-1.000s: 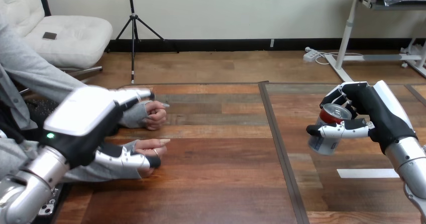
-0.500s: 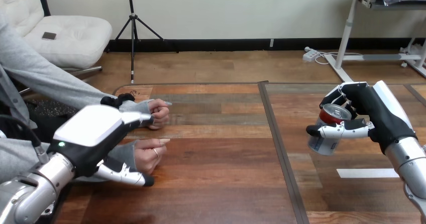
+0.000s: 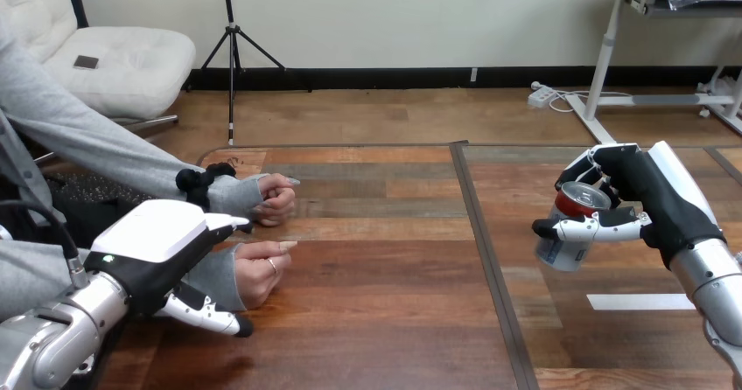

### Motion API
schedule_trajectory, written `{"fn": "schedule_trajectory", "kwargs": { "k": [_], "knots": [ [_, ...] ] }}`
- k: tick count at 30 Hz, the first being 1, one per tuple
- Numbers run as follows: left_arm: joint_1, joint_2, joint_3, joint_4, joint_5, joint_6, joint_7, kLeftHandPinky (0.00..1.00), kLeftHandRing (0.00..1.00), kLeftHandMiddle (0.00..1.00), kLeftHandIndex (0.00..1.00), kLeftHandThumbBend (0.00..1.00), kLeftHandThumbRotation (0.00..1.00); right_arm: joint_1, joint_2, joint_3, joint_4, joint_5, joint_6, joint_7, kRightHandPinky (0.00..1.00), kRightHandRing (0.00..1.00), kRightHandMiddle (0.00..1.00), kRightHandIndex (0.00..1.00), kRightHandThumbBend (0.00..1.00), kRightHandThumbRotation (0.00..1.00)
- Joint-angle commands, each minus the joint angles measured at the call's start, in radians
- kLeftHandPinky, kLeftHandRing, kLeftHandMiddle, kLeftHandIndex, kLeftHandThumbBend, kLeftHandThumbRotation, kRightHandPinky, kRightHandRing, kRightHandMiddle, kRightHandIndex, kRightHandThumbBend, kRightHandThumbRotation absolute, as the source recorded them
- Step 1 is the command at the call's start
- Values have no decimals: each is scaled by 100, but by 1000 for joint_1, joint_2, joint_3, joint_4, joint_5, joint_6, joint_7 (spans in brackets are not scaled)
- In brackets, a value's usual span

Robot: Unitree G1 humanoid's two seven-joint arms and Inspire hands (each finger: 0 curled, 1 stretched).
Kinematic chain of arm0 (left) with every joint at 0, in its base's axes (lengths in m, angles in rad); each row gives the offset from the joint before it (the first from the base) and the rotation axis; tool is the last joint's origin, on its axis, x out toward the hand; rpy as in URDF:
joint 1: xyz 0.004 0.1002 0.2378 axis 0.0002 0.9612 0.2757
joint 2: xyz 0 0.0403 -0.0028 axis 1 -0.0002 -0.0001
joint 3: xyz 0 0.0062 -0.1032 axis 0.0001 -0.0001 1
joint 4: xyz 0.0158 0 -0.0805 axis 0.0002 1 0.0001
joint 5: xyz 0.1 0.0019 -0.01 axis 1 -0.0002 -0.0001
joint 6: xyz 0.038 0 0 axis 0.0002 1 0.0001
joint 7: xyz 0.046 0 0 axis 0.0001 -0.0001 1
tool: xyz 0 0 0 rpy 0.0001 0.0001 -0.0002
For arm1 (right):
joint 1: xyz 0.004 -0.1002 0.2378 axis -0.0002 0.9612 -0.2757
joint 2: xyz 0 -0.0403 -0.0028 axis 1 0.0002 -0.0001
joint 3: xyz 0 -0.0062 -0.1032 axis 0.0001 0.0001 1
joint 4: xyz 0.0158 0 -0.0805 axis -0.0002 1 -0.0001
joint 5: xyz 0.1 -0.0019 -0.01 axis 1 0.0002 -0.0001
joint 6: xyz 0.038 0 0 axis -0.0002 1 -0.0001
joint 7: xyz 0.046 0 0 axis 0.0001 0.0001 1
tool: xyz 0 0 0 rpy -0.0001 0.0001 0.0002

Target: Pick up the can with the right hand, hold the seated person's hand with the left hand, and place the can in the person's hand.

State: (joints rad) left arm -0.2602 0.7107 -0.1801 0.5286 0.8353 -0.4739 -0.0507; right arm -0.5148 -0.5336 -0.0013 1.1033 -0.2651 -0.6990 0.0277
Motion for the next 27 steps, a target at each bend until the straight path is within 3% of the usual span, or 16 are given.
{"fn": "schedule_trajectory", "kwargs": {
  "k": [1, 5, 27],
  "knots": [
    [-87, 31, -23, 20, 12, 31, 9, 79, 88, 91, 89, 100, 52, -44, -10, -19, -43, 33, -18, -5, 22, 26, 35, 43, 82, 0],
    [-94, 31, -36, 51, 17, 30, 43, 79, 88, 91, 89, 100, 52, -44, -8, -23, -47, 43, -14, 6, 22, 26, 35, 43, 82, 0],
    [-120, 34, -77, 129, 34, 63, 103, 79, 87, 91, 88, 100, 56, -45, -10, -22, -35, 60, -23, 16, 24, 29, 36, 43, 82, 0]
  ]
}}
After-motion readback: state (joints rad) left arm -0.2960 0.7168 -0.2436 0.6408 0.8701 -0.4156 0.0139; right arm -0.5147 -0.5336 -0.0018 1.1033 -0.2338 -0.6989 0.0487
